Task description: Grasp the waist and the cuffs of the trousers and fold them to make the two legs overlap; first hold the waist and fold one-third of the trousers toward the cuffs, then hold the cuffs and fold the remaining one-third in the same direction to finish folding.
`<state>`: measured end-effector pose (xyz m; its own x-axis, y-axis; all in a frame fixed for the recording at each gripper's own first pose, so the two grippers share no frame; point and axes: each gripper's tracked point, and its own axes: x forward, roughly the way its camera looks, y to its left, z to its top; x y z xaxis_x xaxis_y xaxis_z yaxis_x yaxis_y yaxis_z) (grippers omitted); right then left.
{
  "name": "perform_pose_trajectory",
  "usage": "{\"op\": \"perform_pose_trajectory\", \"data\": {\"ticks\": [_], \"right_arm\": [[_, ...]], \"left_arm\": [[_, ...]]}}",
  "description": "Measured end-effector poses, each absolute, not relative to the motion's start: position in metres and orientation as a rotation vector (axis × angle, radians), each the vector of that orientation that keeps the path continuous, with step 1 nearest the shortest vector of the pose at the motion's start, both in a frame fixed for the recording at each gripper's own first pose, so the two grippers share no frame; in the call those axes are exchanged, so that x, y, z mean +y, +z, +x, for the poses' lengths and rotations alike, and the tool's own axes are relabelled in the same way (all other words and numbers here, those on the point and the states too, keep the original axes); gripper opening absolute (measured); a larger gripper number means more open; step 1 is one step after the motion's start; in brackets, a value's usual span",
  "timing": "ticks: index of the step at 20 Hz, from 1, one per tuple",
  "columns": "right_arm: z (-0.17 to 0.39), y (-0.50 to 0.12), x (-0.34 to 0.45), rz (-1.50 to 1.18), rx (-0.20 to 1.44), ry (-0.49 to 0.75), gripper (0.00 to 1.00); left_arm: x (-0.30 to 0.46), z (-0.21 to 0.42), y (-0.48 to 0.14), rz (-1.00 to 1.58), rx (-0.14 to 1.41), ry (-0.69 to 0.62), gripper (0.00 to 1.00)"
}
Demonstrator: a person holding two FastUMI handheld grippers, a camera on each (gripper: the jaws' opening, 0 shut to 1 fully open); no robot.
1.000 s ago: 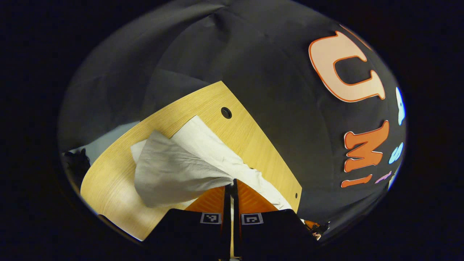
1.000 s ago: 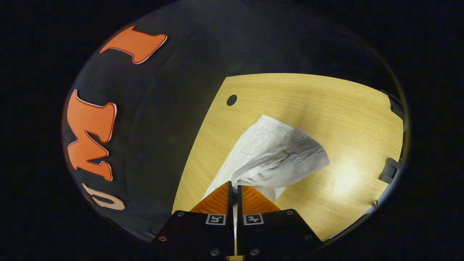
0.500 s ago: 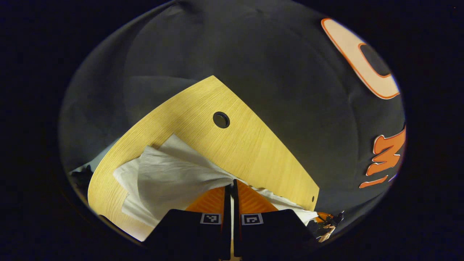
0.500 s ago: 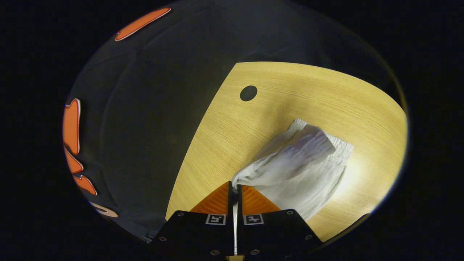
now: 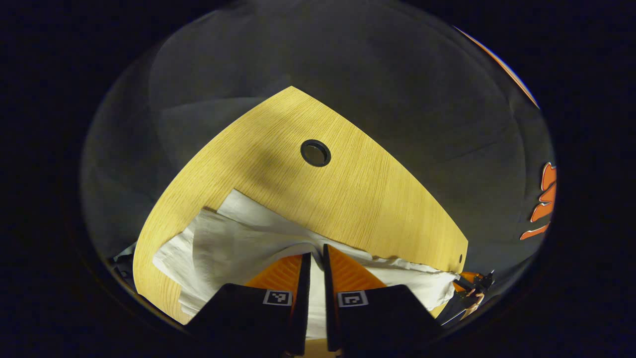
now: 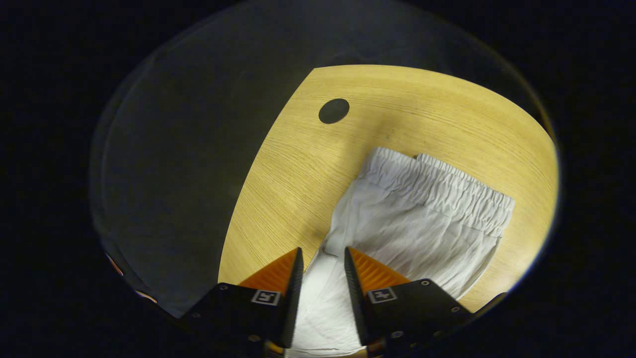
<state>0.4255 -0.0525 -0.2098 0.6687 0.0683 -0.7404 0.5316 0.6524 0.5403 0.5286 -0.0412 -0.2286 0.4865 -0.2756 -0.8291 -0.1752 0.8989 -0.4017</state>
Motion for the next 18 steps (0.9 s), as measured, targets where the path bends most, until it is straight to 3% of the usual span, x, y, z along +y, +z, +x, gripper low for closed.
{"op": "perform_pose_trajectory", "data": {"ticks": [1, 2, 3, 4, 6, 18], "right_arm": [[0.422, -0.204, -0.052, 0.816, 0.804, -0.288, 0.59], [0.415, -0.197, -0.053, 0.788, 0.797, -0.276, 0.79], [0.406, -0.188, -0.054, 0.757, 0.788, -0.265, 0.82], [0.398, -0.182, -0.054, 0.732, 0.774, -0.254, 0.99], [0.376, -0.161, -0.051, 0.71, 0.731, -0.227, 0.99], [0.187, -0.107, -0.101, 0.769, 0.478, -0.27, 0.98]], "left_arm": [[-0.043, 0.529, -0.227, -0.476, 1.066, -0.075, 0.21], [-0.048, 0.527, -0.218, -0.494, 1.053, -0.091, 0.36], [-0.055, 0.524, -0.21, -0.516, 1.037, -0.111, 0.51], [-0.058, 0.521, -0.2, -0.517, 1.021, -0.123, 0.66], [-0.044, 0.511, -0.179, -0.422, 0.97, -0.114, 0.96], [-0.078, 0.402, -0.008, -0.255, 0.537, -0.334, 1.0]]}}
